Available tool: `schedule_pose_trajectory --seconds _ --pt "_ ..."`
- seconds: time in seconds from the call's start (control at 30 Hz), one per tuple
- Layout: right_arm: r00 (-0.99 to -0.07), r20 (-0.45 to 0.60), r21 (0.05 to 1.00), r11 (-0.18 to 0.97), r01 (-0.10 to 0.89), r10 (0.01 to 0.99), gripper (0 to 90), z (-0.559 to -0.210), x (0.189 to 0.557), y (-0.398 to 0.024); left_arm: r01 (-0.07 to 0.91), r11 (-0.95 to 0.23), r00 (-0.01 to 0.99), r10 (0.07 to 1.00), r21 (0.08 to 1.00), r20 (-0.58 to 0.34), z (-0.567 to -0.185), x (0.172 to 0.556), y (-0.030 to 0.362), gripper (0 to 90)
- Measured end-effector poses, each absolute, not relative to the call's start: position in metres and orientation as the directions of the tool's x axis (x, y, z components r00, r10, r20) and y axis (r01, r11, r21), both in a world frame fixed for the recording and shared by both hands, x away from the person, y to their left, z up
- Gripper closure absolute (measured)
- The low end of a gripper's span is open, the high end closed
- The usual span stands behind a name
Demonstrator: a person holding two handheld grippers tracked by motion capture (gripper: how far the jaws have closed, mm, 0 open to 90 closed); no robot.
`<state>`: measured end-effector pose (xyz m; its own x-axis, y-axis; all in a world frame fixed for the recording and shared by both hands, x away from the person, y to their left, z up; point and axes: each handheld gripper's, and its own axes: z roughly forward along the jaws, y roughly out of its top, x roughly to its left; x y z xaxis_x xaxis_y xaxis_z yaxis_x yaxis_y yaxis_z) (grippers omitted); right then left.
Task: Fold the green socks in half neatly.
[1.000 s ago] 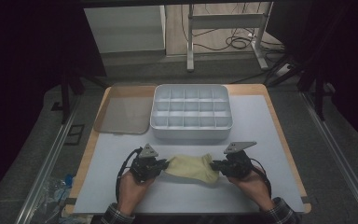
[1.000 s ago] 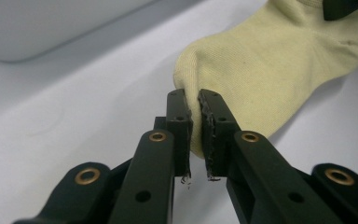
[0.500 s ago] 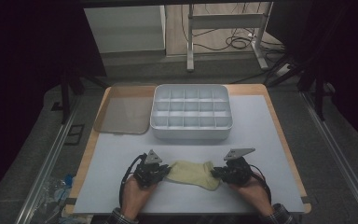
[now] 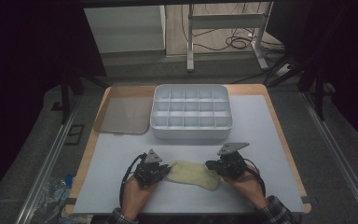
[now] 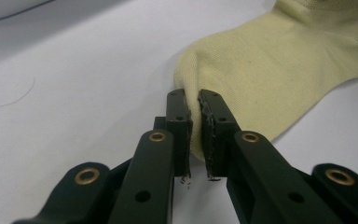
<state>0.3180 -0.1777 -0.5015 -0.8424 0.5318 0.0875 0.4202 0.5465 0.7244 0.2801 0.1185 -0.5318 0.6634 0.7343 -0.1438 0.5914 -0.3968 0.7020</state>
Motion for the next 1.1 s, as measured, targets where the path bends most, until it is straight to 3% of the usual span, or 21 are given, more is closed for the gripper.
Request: schedule_pose_trajectory --seconds 0.4,1.1 --pt "-0.881 0.009 0.713 0.615 0.338 0.473 89.3 -0.511 0.328 -0.131 0.583 -0.392 0.667 0.731 0.711 -0.143 -0.527 0.280 0.118 82.9" --pt "-0.886 -0.005 0.693 0.640 0.331 0.464 89.4 -0.526 0.326 -0.121 0.569 -0.384 0.674 0.724 0.727 -0.146 -0.522 0.279 0.118 82.9"
